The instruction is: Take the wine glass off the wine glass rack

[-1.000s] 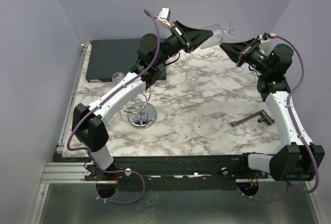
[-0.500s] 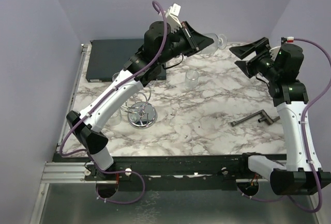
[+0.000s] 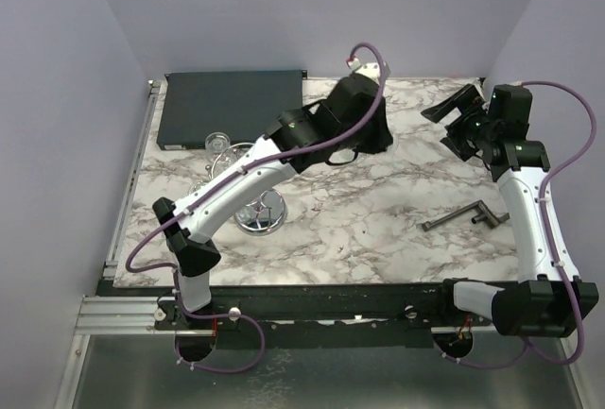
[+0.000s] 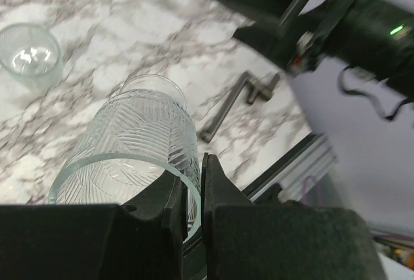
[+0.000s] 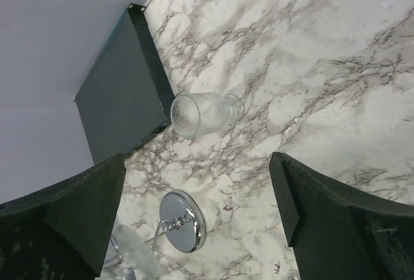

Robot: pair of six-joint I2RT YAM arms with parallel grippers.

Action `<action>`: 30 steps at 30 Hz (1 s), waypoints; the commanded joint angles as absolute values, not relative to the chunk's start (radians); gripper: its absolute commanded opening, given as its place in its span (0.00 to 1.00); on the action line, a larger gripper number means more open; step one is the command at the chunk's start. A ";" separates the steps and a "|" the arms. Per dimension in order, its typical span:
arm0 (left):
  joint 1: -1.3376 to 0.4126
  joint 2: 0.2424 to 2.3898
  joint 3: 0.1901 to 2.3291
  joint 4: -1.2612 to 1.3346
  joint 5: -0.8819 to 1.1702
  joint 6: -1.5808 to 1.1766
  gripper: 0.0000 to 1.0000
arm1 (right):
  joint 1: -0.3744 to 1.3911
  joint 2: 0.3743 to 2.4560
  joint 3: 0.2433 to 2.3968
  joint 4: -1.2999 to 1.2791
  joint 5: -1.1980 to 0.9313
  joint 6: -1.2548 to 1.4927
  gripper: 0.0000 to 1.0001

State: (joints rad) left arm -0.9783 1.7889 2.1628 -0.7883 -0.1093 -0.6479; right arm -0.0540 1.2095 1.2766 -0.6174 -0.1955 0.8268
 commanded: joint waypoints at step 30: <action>-0.950 2.185 2.039 -0.965 -0.241 -0.518 0.05 | -0.065 1.209 1.241 -0.590 -0.288 0.794 1.00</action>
State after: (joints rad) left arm -0.9501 2.1769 2.0308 -0.9958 -0.2478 -0.5358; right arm -0.0601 1.2228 1.2560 -0.6212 -0.2592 0.7994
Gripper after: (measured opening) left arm 0.106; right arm 0.997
